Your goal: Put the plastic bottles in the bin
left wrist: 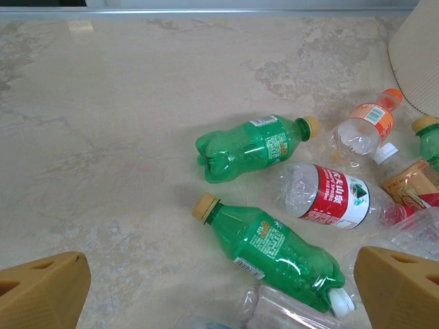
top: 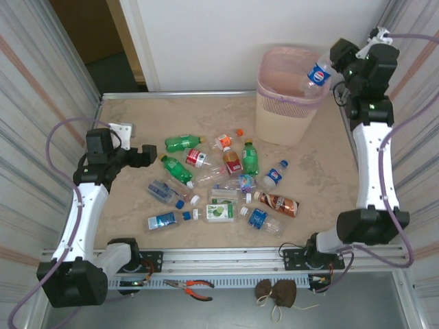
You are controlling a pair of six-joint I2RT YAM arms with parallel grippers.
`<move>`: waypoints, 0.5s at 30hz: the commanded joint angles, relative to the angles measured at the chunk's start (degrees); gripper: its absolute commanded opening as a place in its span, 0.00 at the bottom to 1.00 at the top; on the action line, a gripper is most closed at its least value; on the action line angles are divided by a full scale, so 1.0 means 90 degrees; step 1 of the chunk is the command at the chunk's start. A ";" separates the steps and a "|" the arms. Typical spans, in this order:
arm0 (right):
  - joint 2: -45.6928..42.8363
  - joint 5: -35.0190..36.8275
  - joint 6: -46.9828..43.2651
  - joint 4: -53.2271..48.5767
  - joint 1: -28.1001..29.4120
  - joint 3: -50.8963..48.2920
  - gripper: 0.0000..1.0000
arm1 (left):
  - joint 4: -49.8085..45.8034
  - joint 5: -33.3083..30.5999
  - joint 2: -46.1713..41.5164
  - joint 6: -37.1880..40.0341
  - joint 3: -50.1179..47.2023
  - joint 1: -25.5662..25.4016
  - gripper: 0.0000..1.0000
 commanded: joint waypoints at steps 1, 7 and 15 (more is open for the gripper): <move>0.0652 0.0025 -0.0156 0.0645 0.0161 0.0493 0.25 | 0.0120 0.0108 -0.0035 0.0014 -0.0040 0.0047 0.99; 0.1911 -0.0300 -0.0237 0.0443 0.0359 0.1679 0.24 | 0.0154 0.0180 0.0023 -0.0013 -0.0068 0.0052 0.99; 0.3328 -0.0492 -0.0689 -0.0322 0.0737 0.2696 0.23 | 0.0161 0.0205 0.0017 -0.0063 -0.0146 0.0038 0.99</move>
